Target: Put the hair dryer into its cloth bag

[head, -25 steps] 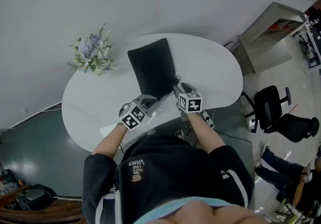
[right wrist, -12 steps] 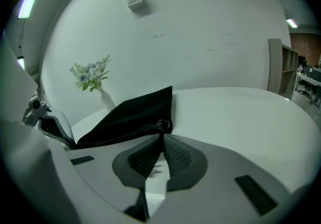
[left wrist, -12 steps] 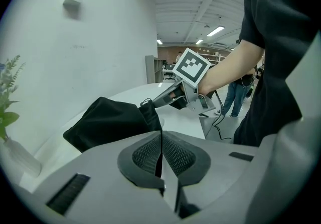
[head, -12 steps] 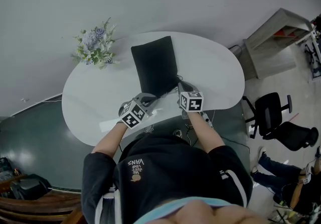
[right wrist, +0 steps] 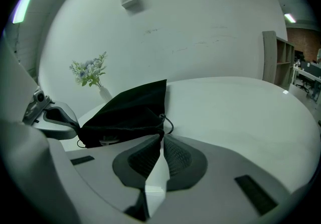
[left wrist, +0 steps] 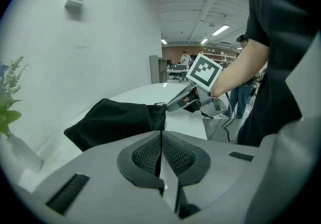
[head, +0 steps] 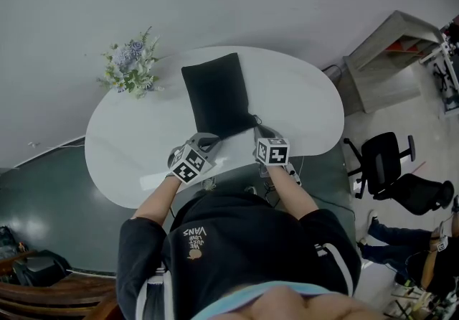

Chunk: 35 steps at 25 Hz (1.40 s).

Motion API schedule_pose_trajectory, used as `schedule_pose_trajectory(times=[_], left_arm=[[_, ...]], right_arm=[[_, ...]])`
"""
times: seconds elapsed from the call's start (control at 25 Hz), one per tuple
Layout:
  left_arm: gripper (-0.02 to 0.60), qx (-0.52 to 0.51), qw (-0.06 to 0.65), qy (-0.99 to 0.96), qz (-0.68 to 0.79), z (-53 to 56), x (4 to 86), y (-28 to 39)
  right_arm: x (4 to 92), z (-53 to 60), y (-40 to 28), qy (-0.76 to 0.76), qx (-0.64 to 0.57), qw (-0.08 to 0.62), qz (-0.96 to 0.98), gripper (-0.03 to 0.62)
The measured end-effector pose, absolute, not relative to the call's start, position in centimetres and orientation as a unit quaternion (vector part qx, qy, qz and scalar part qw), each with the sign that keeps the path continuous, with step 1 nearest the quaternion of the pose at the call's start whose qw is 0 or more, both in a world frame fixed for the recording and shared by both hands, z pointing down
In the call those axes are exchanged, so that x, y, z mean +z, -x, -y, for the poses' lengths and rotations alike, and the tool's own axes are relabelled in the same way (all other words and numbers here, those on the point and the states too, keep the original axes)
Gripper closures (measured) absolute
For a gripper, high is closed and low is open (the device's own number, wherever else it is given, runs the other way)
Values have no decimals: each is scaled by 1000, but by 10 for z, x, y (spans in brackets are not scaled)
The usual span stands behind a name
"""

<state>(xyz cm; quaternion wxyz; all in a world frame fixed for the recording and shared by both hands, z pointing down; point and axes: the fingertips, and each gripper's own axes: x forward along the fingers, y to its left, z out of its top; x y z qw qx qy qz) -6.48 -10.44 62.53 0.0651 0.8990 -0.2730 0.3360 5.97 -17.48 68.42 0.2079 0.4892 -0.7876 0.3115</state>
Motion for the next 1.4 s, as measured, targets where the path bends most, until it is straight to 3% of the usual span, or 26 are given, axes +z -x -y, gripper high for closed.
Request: schedule_pose_trajectory(times=[1.4], left_arm=[[558,235,126,-840,473,56,627,37]], right_arm=[[652,86,-100,-385,300,199,850,540]])
